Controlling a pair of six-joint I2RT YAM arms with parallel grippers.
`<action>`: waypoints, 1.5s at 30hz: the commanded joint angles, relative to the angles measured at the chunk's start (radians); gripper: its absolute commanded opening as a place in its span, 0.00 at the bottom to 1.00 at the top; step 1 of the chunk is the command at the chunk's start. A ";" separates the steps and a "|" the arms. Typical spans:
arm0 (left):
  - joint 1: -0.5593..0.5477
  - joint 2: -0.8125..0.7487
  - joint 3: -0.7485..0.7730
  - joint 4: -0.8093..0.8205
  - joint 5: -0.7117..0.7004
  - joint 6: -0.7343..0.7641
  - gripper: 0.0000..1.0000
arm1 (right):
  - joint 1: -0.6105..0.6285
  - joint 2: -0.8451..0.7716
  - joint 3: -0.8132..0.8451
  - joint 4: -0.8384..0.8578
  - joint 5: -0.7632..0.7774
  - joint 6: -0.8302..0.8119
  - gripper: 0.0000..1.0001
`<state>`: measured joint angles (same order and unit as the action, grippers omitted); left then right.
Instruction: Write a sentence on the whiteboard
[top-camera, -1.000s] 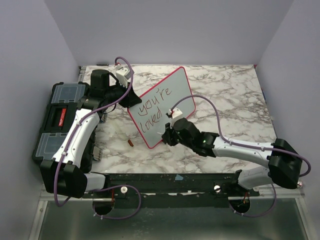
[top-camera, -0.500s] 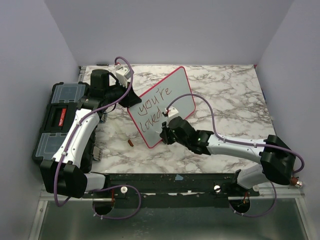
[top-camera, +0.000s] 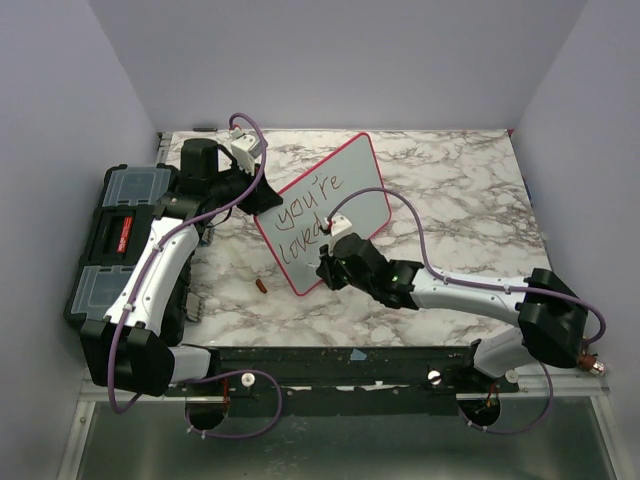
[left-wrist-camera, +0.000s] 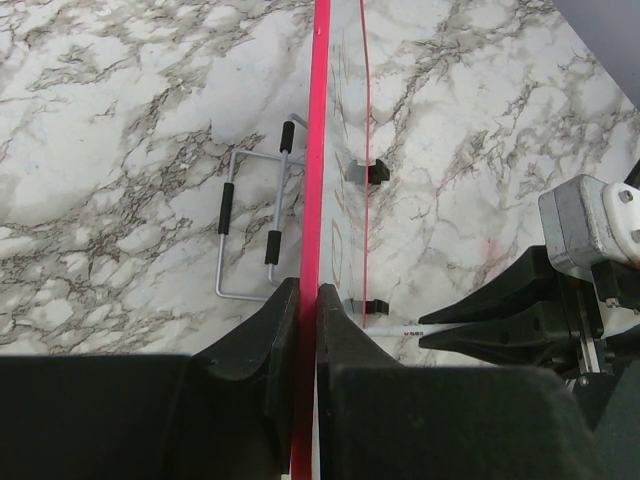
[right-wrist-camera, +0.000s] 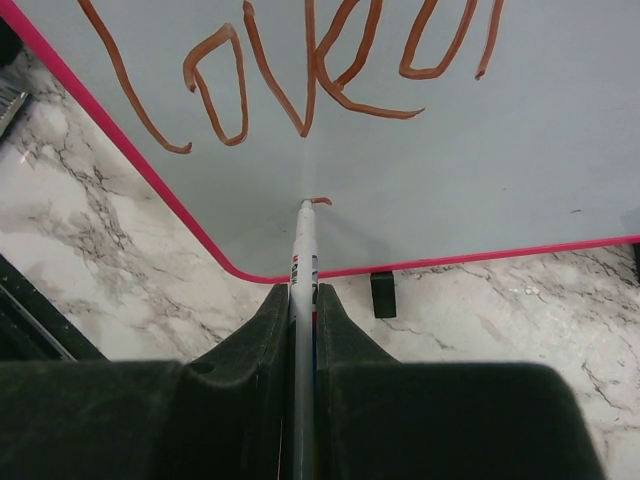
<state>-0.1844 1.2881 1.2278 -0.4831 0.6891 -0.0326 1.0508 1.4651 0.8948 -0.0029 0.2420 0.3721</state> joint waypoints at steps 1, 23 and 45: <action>-0.004 -0.015 0.006 0.019 -0.040 0.028 0.00 | 0.012 0.042 0.029 0.040 -0.024 -0.004 0.01; -0.004 -0.016 0.005 0.018 -0.038 0.028 0.00 | 0.018 0.049 -0.034 0.004 0.030 0.036 0.01; -0.009 -0.020 0.004 0.018 -0.037 0.028 0.00 | 0.017 0.066 0.097 -0.084 0.147 -0.003 0.01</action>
<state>-0.1856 1.2881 1.2278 -0.4797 0.6884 -0.0341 1.0721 1.5021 0.9276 -0.0994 0.3420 0.3904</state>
